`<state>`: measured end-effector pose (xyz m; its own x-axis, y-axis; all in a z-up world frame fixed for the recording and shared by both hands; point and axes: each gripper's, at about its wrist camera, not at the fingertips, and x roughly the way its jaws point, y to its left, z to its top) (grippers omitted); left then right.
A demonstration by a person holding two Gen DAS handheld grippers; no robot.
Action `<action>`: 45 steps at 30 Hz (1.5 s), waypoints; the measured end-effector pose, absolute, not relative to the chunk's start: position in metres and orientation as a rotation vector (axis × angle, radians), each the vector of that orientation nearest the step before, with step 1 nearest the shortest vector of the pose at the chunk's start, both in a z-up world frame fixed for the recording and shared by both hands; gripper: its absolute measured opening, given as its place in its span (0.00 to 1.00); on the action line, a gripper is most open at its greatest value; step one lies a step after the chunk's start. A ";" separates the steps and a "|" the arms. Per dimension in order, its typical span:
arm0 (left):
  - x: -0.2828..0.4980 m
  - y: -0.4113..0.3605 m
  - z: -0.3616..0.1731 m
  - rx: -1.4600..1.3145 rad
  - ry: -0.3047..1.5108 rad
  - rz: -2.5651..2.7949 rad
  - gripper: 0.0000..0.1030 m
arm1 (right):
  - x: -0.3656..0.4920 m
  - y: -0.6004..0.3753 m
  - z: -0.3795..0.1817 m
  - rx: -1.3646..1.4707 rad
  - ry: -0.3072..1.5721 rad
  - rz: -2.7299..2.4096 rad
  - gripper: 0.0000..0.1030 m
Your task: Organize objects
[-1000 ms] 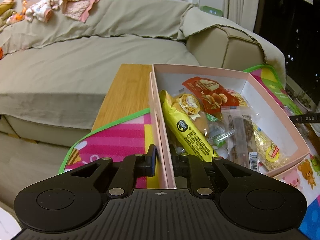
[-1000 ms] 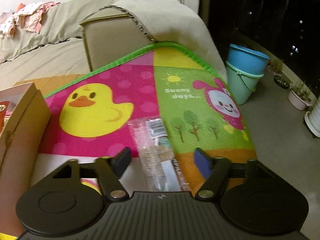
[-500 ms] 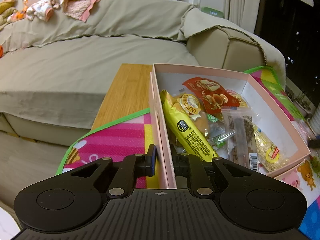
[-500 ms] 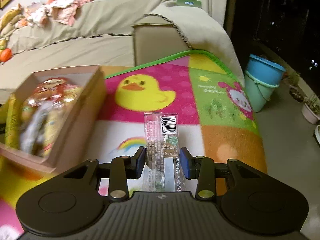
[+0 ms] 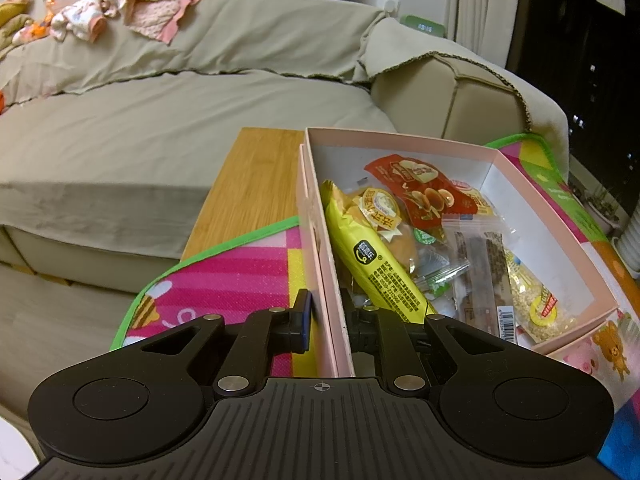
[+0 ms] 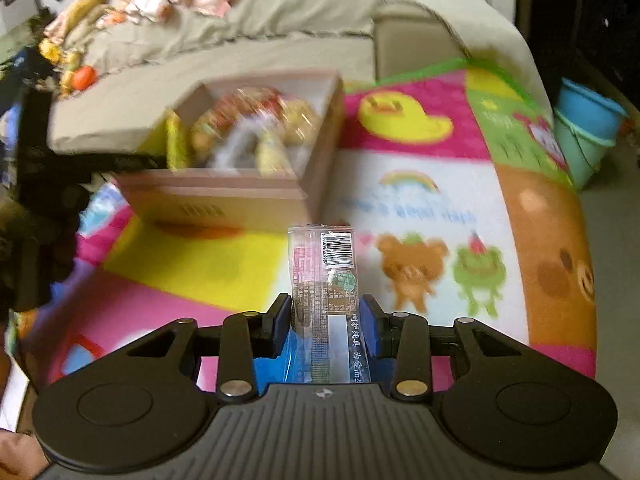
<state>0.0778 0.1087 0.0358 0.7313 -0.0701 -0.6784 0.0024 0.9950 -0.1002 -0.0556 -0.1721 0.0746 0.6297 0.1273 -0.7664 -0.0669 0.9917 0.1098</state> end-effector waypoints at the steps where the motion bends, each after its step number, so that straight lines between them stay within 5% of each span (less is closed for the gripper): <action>1: 0.078 0.109 0.036 -0.095 0.750 -0.040 0.15 | -0.055 -0.171 0.084 0.075 0.855 0.121 0.35; 10: 0.078 0.109 0.036 -0.094 0.750 -0.041 0.15 | -0.005 -0.155 0.159 0.135 0.571 0.161 0.36; 19: 0.078 0.108 0.036 -0.097 0.749 -0.044 0.16 | 0.060 -0.133 0.152 0.194 0.591 0.191 0.36; 23: 0.078 0.108 0.035 -0.097 0.748 -0.047 0.16 | 0.069 -0.130 0.134 0.221 0.633 0.197 0.51; 31: 0.078 0.108 0.035 -0.098 0.748 -0.047 0.16 | 0.056 -0.140 0.112 0.139 0.665 0.151 0.56; 35: 0.078 0.108 0.035 -0.098 0.747 -0.048 0.16 | 0.044 -0.149 0.104 0.107 0.681 0.136 0.73; 45: 0.079 0.103 0.036 -0.076 0.754 -0.024 0.13 | -0.005 -0.148 0.071 -0.028 0.781 0.260 0.75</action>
